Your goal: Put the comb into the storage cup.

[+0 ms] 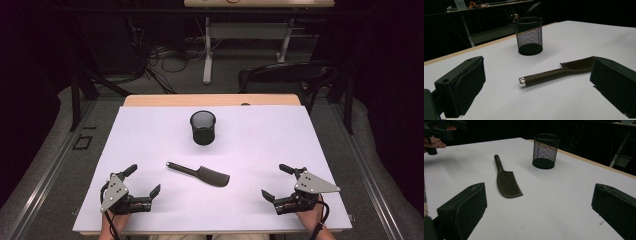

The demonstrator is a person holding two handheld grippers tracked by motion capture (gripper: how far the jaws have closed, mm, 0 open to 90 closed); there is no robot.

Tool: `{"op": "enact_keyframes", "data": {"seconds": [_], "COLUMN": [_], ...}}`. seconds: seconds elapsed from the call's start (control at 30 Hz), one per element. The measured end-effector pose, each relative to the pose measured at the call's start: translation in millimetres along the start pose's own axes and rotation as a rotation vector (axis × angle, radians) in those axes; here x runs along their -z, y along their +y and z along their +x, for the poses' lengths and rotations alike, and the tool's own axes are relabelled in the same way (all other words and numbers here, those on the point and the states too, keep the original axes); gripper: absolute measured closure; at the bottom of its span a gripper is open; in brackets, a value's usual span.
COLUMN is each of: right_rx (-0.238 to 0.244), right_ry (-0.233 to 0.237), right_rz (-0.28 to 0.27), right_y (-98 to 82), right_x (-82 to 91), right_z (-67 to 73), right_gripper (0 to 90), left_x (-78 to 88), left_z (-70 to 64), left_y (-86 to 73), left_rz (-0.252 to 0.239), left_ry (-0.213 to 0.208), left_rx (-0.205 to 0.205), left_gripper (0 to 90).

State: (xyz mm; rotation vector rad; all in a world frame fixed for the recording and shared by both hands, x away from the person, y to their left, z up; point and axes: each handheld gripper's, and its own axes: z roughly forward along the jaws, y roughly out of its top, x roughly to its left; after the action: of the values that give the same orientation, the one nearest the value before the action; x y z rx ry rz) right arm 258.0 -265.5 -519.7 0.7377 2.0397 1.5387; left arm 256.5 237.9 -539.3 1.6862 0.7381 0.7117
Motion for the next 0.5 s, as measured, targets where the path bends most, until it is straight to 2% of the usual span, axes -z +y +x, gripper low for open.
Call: {"op": "enact_keyframes", "data": {"seconds": [0.13, 0.3, 0.5], "right_rx": [0.009, -0.001, 0.001], "right_ry": [-0.001, -0.001, -0.002], "right_rz": [0.006, 0.014, 0.016], "right_y": [0.0, 0.4, 0.6], "right_x": [-1.2, -1.6, -2.2], "right_z": [-1.2, -3.7, -3.9], "right_gripper": [0.0, 0.0, 0.0], "left_x": [-0.7, -3.8, -9.7], "left_z": [0.8, 1.8, 0.1], "left_y": [0.9, 1.4, 3.9], "left_rz": [0.005, 0.027, 0.045], "left_ry": [0.001, 0.004, -0.001], "left_rx": [-0.003, 0.000, -0.019], "left_gripper": [0.1, 0.2, 0.3]}}
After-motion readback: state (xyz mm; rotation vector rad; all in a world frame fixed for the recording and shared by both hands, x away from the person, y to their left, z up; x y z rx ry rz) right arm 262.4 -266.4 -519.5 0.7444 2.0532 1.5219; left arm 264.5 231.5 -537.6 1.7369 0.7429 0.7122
